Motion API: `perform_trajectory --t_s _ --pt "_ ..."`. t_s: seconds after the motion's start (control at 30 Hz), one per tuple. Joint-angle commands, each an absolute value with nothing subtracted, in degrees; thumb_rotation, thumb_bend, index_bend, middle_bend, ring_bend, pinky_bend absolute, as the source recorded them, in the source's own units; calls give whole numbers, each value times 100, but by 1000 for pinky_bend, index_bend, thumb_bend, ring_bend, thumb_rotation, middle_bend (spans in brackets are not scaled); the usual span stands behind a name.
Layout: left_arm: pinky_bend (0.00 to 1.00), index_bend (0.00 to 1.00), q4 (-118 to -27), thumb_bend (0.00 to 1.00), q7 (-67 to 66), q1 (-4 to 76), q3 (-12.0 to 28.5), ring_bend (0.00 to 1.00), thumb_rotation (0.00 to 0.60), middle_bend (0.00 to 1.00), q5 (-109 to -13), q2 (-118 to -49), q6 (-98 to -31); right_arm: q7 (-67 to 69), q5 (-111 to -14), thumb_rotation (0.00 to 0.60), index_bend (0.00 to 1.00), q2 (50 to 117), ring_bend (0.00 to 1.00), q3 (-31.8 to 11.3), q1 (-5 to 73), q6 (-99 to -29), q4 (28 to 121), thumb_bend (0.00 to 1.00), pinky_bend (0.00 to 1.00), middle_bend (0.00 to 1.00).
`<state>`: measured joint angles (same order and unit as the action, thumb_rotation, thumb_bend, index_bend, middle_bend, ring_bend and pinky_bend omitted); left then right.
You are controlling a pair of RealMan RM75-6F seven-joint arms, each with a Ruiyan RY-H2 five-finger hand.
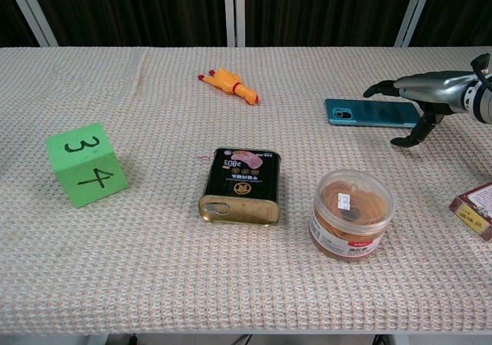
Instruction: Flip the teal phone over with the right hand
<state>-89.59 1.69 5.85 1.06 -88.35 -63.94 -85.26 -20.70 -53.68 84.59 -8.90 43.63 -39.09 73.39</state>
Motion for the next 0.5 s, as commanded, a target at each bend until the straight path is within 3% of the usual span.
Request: perform_trajectory --t_s 0.03,0.37,0.5 --pt "331 193 -8950 112 172 574 106 119 600 184 -8822 -6396 -8532 -2045 -5375 600 0 8502 0 -859 4402 -3896 7264 359 0 10" --pt "331 194 -8891 112 187 561 116 119 600 183 -8857 -6444 -8590 -1967 -5390 600 0 8576 0 -790 4470 -3949 7133 361 0 24" --pt "331 193 -8907 112 182 564 121 119 600 183 -8857 -6409 -8589 -1841 -5464 600 0 8602 0 -816 4461 -4043 7115 366 0 85"
